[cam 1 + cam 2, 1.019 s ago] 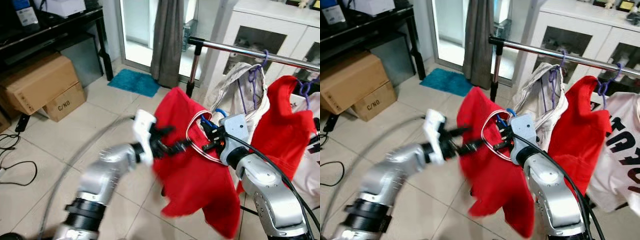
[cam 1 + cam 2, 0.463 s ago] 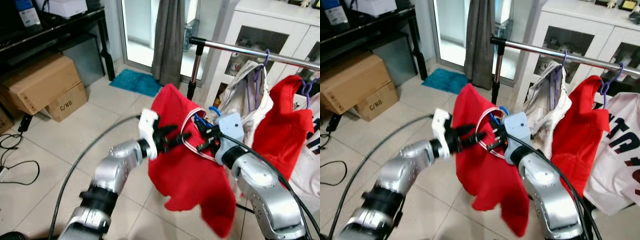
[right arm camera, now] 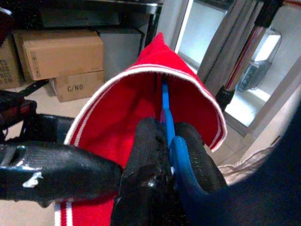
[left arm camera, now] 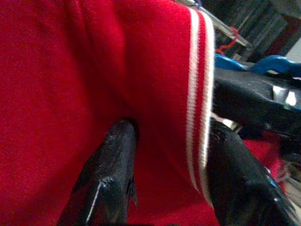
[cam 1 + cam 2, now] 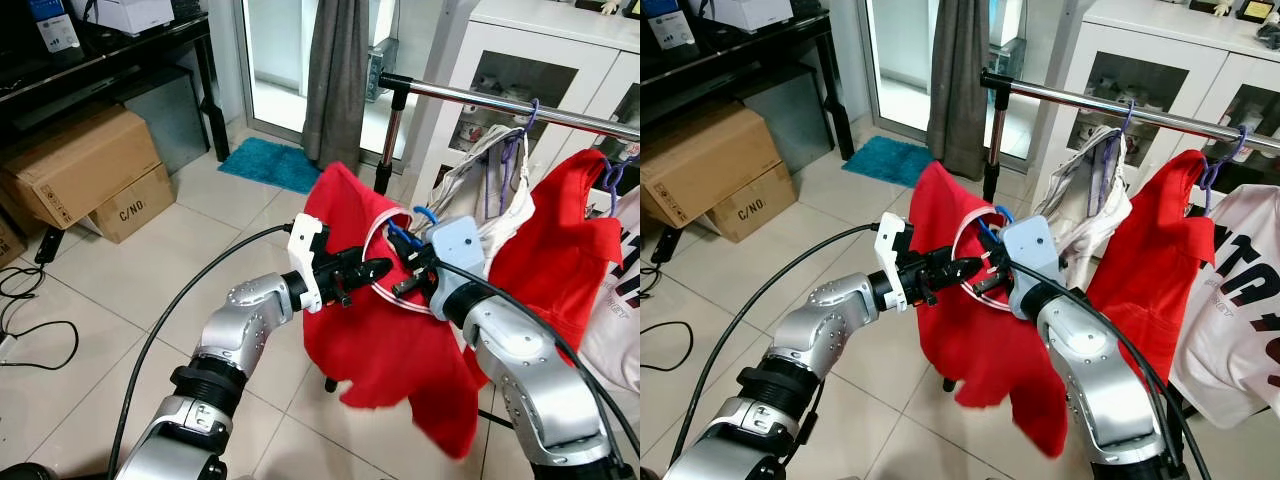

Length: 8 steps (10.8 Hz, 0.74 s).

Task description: Hang hanger

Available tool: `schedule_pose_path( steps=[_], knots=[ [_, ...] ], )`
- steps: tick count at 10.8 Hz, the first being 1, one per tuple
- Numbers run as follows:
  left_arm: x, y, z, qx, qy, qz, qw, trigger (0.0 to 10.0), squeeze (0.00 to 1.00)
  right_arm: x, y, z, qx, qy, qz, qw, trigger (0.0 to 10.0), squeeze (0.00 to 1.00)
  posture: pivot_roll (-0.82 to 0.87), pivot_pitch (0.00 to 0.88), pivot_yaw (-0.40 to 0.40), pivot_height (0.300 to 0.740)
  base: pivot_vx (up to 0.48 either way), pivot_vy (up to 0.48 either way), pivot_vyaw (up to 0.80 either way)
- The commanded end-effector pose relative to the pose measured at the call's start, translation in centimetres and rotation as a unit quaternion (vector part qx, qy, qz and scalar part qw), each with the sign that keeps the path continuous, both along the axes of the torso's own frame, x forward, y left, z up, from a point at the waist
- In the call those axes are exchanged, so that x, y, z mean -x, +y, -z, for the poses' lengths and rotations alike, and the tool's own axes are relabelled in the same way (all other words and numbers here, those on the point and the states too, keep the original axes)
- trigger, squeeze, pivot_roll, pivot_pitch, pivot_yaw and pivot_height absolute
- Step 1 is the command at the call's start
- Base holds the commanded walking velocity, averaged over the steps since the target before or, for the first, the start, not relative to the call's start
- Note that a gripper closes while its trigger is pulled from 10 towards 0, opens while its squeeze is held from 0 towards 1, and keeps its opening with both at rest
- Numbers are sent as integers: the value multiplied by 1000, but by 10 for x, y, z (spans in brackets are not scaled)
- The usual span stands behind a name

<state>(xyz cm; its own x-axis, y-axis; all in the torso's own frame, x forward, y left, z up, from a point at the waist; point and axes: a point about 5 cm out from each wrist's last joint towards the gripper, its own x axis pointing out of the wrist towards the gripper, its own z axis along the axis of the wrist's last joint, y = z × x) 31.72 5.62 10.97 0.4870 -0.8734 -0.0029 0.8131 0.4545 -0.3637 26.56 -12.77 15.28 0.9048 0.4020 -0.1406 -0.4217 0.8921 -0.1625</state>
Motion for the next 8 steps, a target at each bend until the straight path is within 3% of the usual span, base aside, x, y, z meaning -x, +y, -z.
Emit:
schedule_pose_path(
  steps=[1,4,8],
  knots=[
    [-7,1,-6,-1,-17,-16,1000,0,0,-3,0,-12,-2,-30,3,1000,10000,0,-176,0,-19,740,0,0,0],
    [-14,7,-11,9,-24,-57,998,0,0,-3,-2,-9,2,-23,5,1000,10000,0,-173,0,-24,740,0,0,0],
    [-13,7,-5,7,-14,-59,998,0,0,-4,-2,-11,4,-26,6,1000,10000,0,-179,0,-26,740,0,0,0]
  ],
)
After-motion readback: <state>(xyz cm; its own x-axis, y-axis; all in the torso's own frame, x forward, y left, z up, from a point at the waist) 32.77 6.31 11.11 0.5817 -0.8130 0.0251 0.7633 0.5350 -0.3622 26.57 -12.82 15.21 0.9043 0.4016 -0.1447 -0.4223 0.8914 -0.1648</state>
